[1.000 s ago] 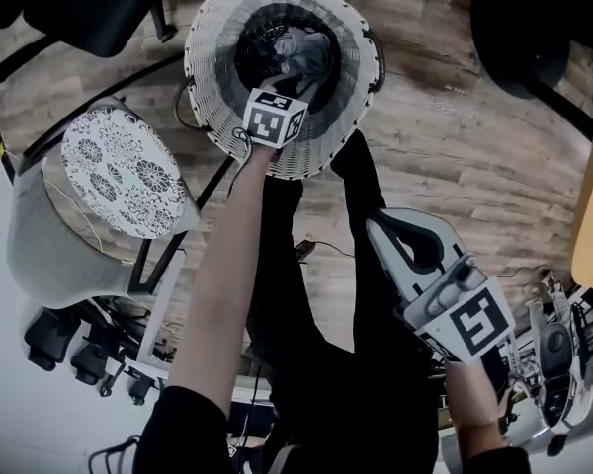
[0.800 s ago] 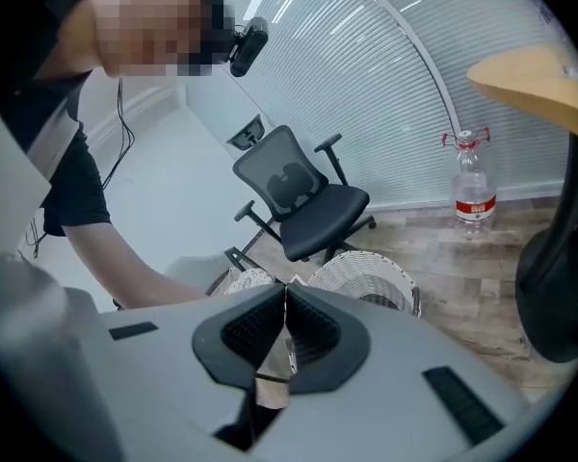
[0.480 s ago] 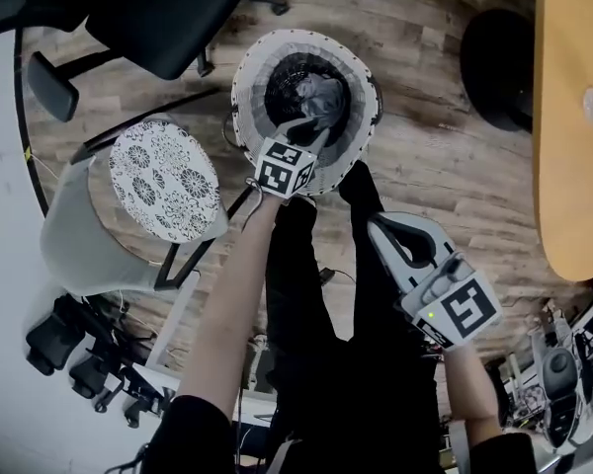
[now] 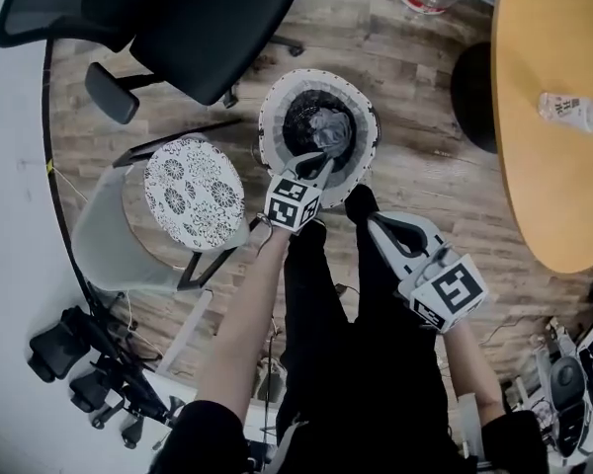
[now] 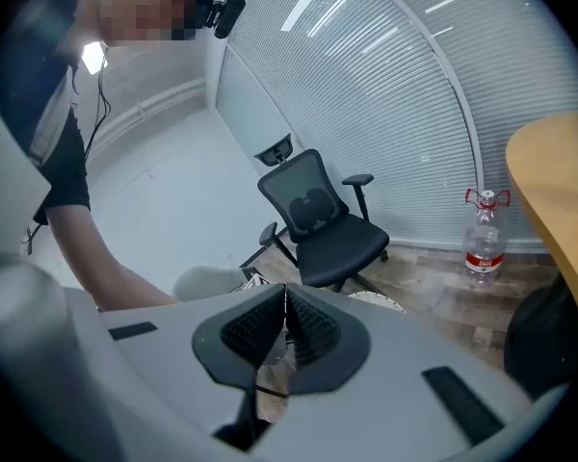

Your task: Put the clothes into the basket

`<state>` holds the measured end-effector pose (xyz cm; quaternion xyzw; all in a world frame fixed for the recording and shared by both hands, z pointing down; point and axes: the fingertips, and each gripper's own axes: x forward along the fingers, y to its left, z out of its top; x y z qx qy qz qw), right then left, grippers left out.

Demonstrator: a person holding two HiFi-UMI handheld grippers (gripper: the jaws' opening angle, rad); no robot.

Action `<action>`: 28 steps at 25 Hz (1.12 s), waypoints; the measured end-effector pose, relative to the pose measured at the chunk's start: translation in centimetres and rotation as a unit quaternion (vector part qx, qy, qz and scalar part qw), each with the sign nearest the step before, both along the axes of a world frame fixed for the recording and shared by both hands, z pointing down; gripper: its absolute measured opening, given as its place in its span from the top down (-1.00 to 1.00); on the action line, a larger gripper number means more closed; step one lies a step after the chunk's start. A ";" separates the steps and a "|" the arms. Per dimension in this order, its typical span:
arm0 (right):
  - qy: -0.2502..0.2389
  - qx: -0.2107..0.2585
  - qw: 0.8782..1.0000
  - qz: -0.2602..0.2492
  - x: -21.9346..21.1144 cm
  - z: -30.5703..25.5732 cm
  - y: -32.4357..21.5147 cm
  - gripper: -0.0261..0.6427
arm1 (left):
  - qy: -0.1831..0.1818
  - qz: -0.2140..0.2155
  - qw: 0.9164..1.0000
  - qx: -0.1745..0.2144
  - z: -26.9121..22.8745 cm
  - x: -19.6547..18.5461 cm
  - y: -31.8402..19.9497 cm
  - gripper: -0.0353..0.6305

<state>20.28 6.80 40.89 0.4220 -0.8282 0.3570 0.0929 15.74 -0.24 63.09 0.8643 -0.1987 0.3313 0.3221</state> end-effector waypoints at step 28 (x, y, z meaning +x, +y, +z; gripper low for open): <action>0.015 0.124 0.990 -0.058 -7.5 -14.0 -6.8 0.87 | 0.161 -0.101 0.962 0.195 -34.0 -8.8 -0.9 0.86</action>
